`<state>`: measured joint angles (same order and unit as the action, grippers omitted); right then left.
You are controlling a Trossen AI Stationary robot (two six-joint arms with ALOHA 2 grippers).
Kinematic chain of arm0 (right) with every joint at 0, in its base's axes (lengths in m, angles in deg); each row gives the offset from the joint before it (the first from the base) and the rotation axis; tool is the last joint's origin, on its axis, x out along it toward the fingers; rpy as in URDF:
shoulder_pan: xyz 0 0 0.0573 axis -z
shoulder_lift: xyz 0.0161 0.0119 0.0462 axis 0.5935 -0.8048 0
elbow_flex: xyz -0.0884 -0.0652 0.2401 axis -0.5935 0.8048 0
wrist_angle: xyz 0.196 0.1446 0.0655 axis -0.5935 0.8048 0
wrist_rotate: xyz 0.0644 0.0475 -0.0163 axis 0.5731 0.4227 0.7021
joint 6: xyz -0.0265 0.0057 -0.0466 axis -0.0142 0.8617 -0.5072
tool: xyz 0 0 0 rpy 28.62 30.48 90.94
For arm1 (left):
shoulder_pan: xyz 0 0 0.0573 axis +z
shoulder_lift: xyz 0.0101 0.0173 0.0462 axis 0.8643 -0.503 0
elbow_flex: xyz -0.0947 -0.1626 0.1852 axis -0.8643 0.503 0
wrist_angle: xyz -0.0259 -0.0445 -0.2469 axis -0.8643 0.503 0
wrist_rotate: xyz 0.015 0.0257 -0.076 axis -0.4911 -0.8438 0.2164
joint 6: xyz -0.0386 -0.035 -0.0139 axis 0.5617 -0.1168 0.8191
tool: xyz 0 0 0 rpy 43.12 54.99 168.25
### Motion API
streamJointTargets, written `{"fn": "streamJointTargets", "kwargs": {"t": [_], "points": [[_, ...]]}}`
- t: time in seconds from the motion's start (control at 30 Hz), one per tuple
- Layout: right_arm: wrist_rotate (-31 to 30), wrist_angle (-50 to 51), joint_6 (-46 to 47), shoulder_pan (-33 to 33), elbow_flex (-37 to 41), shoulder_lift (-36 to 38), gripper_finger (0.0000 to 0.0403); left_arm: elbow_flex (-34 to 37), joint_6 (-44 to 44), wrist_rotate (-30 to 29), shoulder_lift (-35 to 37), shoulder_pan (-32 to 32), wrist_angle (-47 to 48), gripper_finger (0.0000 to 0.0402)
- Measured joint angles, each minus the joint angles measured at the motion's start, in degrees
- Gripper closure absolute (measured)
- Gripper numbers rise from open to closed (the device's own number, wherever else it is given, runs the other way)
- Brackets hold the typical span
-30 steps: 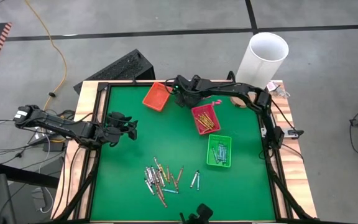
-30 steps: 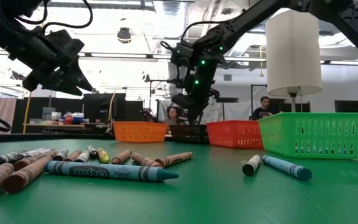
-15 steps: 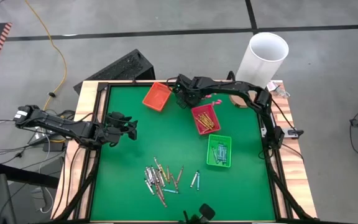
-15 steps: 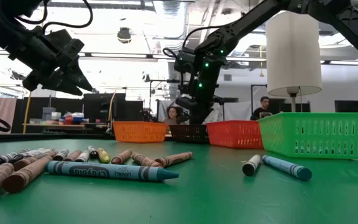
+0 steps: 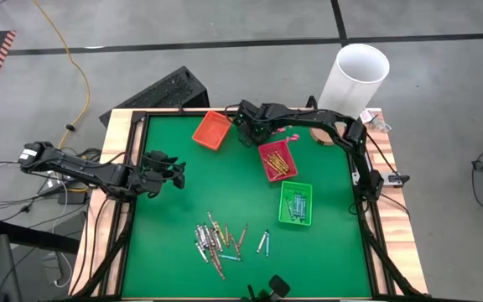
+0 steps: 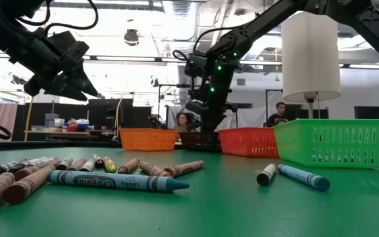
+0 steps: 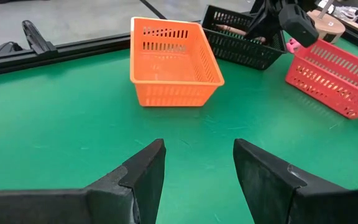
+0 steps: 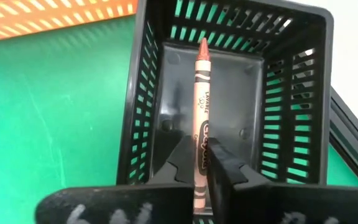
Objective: Sort crayons
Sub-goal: Put the brown crayon into the black bin
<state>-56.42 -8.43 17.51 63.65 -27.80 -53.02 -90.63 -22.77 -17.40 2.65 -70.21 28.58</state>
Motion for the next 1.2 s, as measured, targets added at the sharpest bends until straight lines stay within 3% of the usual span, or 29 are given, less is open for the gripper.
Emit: {"fn": "streamJointTargets", "kwargs": {"t": [0.17,0.57,0.7,0.93,1.2], "points": [[0.00,0.43,-0.02,0.00,0.00,0.00,0.0349,0.00,0.00,0.01,0.00,0.00,0.00,0.0221],[1.32,-1.28,-4.23,-0.21,-1.78,1.55,0.0346,0.00,0.26,0.02,0.00,0.00,0.00,0.0221],[8.06,-0.04,-7.52,-1.44,-4.28,2.94,0.0346,0.00,0.46,0.02,0.00,0.00,0.00,0.0221],[29.30,10.68,-23.49,-7.97,-5.40,3.06,0.0346,0.00,0.00,0.42,-0.01,-0.02,0.00,0.0221],[31.13,17.79,-36.47,-20.36,-5.40,3.04,0.0346,0.00,-0.61,0.40,0.00,-0.02,0.00,0.0221]]}}
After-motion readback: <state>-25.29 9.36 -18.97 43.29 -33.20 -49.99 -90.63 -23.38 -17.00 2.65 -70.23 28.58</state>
